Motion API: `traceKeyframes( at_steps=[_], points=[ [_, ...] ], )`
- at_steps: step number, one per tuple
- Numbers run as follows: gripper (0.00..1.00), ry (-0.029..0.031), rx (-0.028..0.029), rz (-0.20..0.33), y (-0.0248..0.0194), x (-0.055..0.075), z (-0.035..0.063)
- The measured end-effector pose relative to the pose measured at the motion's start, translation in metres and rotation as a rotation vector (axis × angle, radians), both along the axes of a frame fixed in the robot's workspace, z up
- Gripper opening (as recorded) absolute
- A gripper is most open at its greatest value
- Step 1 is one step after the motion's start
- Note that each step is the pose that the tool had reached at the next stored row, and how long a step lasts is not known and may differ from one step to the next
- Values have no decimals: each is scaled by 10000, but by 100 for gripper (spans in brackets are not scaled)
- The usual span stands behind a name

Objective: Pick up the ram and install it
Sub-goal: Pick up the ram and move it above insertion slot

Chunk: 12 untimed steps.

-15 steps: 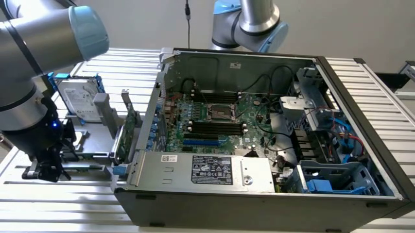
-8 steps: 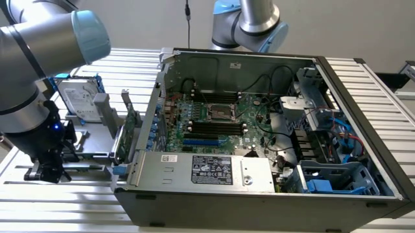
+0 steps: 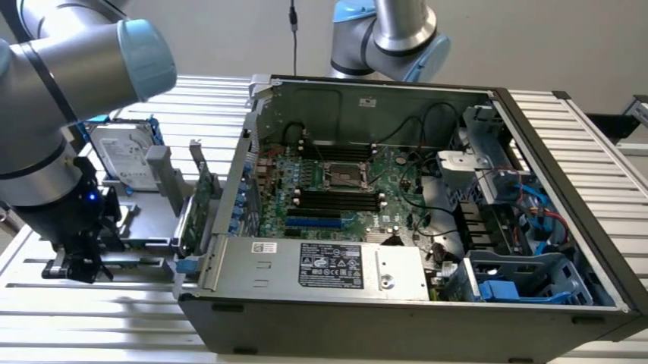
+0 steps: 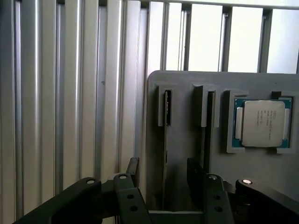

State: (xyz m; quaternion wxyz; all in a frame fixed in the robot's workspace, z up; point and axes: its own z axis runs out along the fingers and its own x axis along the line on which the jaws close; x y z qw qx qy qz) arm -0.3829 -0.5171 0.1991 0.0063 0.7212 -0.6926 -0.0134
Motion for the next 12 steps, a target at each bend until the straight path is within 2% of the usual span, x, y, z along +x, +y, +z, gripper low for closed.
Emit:
traceKeyframes(
  at_steps=[2, 5, 11, 12],
  points=[
    [54, 51, 11, 7, 1, -1, -9],
    [54, 96, 41, 18, 2, 0, -23],
    [51, 99, 55, 28, 4, 0, -29],
    [44, 99, 55, 28, 4, 0, -29]
  ],
)
